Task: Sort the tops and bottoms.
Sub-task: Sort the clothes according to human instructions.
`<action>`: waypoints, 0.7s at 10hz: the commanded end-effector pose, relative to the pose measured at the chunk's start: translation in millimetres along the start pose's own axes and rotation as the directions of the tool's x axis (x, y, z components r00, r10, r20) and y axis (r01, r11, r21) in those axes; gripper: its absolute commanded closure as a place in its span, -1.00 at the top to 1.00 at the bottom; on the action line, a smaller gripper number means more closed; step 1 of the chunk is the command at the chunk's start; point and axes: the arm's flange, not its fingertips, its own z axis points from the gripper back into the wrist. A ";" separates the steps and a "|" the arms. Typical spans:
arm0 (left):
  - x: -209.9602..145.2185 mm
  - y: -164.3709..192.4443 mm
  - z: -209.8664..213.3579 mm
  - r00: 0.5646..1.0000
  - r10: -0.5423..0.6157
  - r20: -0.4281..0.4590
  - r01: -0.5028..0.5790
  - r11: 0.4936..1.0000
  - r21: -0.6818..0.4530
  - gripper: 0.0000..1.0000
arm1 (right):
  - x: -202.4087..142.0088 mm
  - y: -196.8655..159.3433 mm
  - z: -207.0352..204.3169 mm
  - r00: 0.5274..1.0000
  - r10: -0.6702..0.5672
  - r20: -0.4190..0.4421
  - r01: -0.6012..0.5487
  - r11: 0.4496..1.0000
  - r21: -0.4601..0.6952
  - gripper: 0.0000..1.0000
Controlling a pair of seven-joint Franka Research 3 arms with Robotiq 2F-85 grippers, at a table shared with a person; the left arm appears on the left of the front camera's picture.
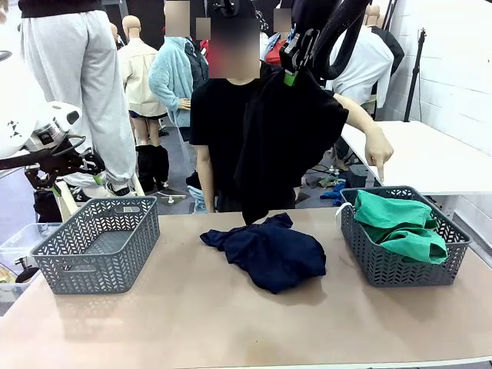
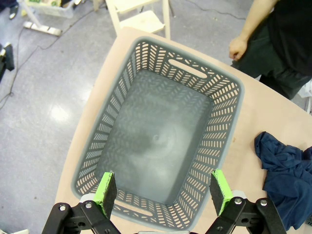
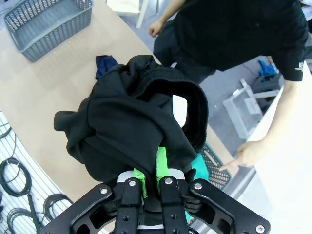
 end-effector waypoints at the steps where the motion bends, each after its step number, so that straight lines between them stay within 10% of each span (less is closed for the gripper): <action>1: 1.5 -0.5 2.3 1.000 0.016 -0.011 -0.016 1.000 0.000 1.00 | -3.1 -0.1 1.1 1.000 0.007 0.011 -0.007 1.000 -0.004 -1.00; 7: 1.5 -0.5 2.3 1.000 0.016 -0.011 -0.016 1.000 0.000 1.00 | -3.1 -0.1 1.1 1.000 0.007 0.011 -0.007 1.000 -0.004 -1.00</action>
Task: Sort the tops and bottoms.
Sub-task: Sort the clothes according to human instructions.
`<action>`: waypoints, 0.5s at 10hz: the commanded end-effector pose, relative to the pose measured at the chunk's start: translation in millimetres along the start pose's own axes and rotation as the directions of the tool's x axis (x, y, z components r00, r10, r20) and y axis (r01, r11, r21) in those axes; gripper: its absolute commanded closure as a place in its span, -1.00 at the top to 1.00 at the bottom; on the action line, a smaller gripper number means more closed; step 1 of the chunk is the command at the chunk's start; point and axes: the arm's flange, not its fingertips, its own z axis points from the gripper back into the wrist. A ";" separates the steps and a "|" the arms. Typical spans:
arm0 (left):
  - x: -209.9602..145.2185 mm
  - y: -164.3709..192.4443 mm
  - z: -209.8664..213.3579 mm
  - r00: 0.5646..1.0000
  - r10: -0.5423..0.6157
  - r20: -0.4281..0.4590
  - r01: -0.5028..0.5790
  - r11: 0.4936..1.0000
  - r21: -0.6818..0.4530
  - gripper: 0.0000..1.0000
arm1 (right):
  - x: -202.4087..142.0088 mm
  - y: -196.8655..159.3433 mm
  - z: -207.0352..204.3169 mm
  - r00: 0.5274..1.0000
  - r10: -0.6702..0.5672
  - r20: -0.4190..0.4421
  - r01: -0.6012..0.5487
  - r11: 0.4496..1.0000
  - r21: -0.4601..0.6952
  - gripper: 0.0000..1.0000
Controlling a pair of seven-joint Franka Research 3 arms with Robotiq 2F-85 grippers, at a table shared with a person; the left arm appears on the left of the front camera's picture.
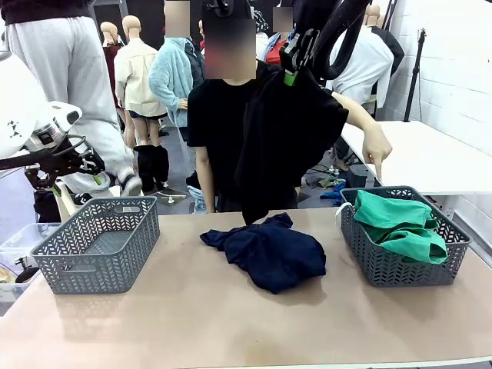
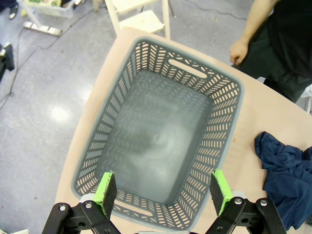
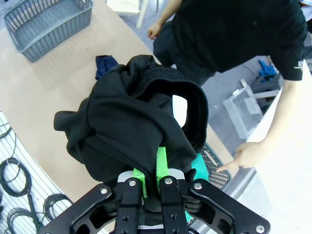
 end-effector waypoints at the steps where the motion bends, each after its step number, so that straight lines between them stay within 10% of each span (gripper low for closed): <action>1: 1.5 -0.5 2.3 1.000 0.016 -0.011 -0.016 1.000 0.000 1.00 | -3.1 -0.1 1.1 1.000 0.007 0.011 -0.007 1.000 -0.004 -1.00; 5: 1.5 -0.5 2.3 1.000 0.016 -0.011 -0.016 1.000 0.000 1.00 | -19.9 -15.4 15.1 0.997 -0.071 -0.009 0.069 0.991 -0.118 -1.00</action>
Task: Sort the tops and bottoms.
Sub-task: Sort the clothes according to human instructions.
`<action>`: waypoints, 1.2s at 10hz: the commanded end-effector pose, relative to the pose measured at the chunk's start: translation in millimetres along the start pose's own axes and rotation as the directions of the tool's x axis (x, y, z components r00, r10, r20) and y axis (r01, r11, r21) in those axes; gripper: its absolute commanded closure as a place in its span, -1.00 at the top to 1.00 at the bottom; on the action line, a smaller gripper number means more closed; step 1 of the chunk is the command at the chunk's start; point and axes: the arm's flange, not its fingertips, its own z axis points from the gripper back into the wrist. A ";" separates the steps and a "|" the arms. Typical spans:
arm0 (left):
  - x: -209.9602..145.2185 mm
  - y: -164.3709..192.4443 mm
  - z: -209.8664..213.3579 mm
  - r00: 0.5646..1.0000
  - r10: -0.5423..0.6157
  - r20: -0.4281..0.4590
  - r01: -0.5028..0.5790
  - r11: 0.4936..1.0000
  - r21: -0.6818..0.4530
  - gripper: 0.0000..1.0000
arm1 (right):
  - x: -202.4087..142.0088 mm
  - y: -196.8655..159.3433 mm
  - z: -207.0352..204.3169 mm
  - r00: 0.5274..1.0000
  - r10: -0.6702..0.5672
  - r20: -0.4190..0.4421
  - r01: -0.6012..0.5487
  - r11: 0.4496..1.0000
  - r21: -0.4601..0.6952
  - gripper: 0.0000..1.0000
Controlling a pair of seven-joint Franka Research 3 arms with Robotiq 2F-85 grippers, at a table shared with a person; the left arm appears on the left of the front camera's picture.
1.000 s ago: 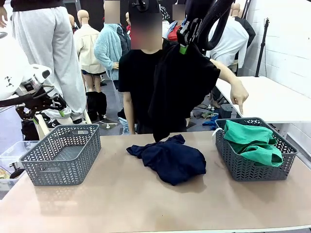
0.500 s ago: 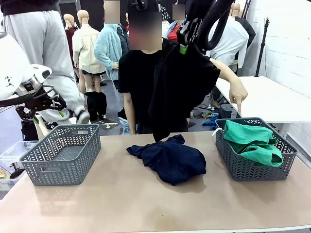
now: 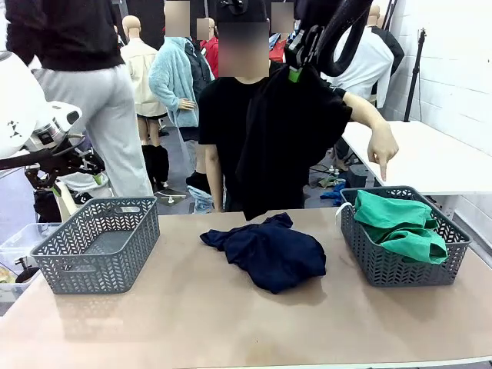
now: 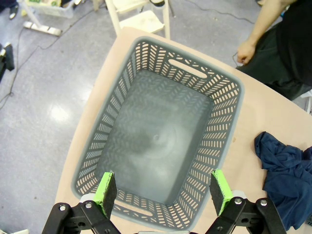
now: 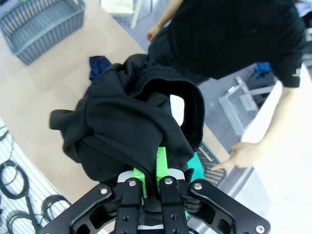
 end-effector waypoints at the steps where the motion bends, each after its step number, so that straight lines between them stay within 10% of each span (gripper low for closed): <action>1: 1.5 -0.5 2.4 1.000 0.015 -0.011 -0.015 1.000 0.000 1.00 | -24.0 -16.0 7.7 0.995 -0.090 -0.030 0.086 0.987 -0.137 -1.00; 8: 1.5 -0.5 2.4 1.000 0.015 -0.011 -0.015 1.000 0.000 1.00 | -145.7 -115.8 22.0 0.876 -0.483 -0.007 0.452 0.824 -0.341 -1.00; 12: 1.5 -0.5 2.4 1.000 0.015 -0.011 -0.015 1.000 0.000 1.00 | -192.5 -170.3 -2.4 0.706 -0.708 0.016 0.662 0.653 -0.368 -1.00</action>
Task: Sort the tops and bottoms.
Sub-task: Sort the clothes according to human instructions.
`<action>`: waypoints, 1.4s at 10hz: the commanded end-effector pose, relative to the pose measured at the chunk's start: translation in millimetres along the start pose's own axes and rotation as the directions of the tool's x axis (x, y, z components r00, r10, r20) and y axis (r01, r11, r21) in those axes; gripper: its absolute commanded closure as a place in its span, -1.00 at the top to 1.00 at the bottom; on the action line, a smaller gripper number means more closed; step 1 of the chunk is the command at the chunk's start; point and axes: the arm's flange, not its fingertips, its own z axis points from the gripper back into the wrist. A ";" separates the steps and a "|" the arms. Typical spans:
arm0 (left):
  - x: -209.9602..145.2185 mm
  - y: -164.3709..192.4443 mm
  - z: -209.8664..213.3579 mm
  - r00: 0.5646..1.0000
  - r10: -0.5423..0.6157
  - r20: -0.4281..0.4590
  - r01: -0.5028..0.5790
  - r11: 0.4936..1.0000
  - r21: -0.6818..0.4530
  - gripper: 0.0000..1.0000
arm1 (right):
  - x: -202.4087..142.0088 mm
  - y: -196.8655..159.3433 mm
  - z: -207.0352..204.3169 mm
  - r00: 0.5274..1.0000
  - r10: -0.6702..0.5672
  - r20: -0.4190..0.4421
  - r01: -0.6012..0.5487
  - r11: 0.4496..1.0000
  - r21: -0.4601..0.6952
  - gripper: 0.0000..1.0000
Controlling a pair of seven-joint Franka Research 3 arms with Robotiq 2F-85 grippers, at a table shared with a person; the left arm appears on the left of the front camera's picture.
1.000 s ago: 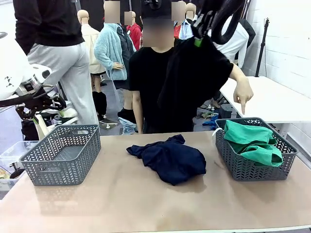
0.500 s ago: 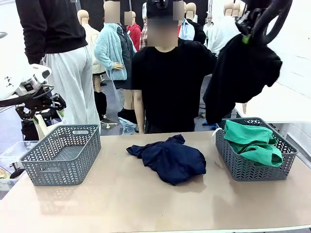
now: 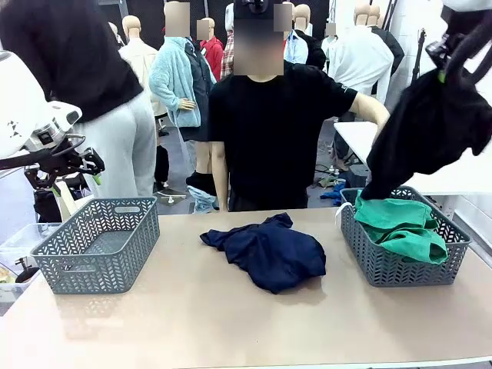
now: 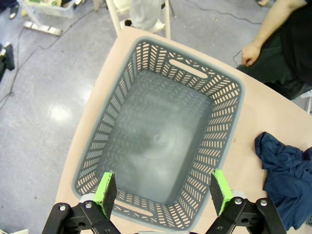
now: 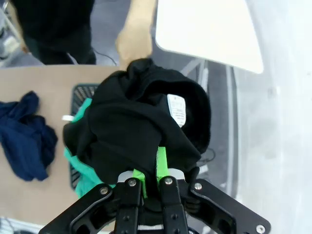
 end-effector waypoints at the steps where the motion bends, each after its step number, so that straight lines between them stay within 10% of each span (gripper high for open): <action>1: 1.2 -1.2 2.4 1.000 0.014 -0.011 -0.014 1.000 -0.002 1.00 | 4.4 -1.2 -16.9 0.995 -0.099 0.006 0.099 0.995 0.021 -1.00; 14: 1.2 -1.2 2.4 1.000 0.014 -0.011 -0.014 1.000 -0.002 1.00 | -51.3 73.8 -234.6 0.938 -0.034 -0.346 0.134 0.954 0.267 -1.00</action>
